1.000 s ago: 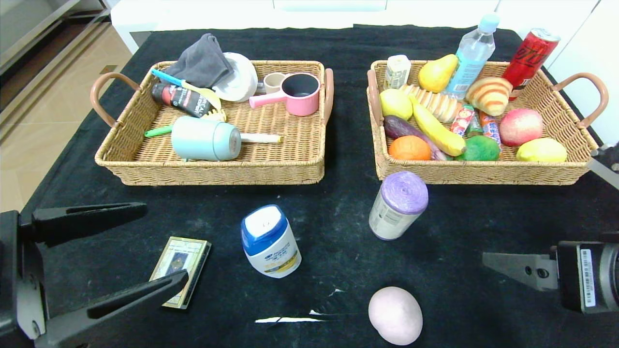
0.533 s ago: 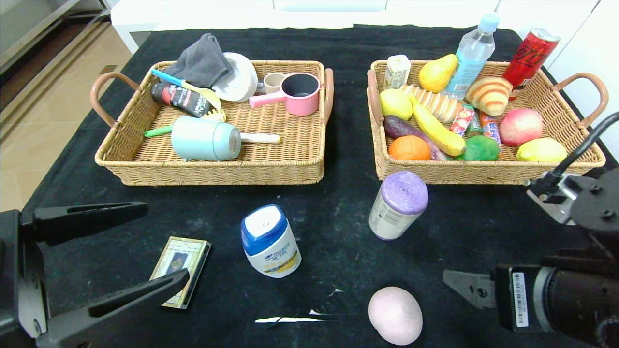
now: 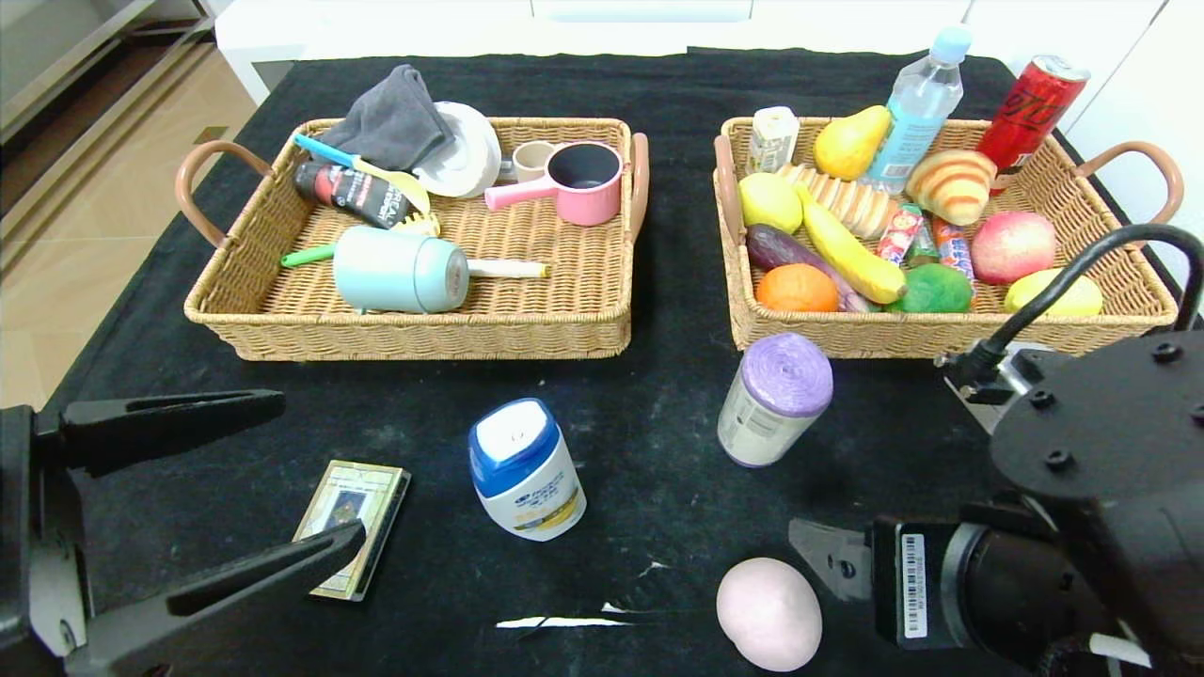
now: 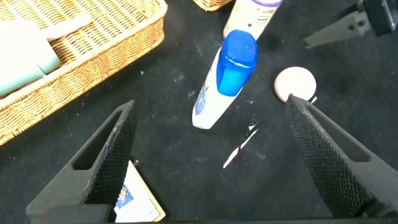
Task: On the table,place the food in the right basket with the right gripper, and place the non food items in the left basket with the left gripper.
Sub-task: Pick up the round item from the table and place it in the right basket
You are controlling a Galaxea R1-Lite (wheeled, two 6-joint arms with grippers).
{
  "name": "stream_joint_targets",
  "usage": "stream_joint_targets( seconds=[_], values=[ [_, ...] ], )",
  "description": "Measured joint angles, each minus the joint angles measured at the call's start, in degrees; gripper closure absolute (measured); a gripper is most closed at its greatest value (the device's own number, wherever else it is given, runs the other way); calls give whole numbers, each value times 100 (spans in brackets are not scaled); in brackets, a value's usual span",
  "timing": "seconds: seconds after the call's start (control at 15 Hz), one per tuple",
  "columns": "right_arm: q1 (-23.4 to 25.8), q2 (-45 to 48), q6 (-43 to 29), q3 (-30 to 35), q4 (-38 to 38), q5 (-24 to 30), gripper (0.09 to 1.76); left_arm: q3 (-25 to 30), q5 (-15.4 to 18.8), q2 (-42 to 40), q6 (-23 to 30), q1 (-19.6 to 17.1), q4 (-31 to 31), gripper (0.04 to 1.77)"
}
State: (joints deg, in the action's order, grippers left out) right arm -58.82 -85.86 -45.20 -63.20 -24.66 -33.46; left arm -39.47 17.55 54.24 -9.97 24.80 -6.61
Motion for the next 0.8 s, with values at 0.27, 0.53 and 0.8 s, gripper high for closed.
stream_joint_targets(
  seconds=[0.27, 0.53, 0.8],
  values=[
    [-228, -96, -13, 33, 63, -263, 15, 9, 2, 11, 2, 0, 0, 9],
    [-328, -256, -55, 35, 286, -280, 15, 15, 2, 22, -5, -2, 0, 9],
    [-407, -466, -146, 77, 397, -305, 15, 20, 2, 23, -6, 0, -2, 9]
  ],
)
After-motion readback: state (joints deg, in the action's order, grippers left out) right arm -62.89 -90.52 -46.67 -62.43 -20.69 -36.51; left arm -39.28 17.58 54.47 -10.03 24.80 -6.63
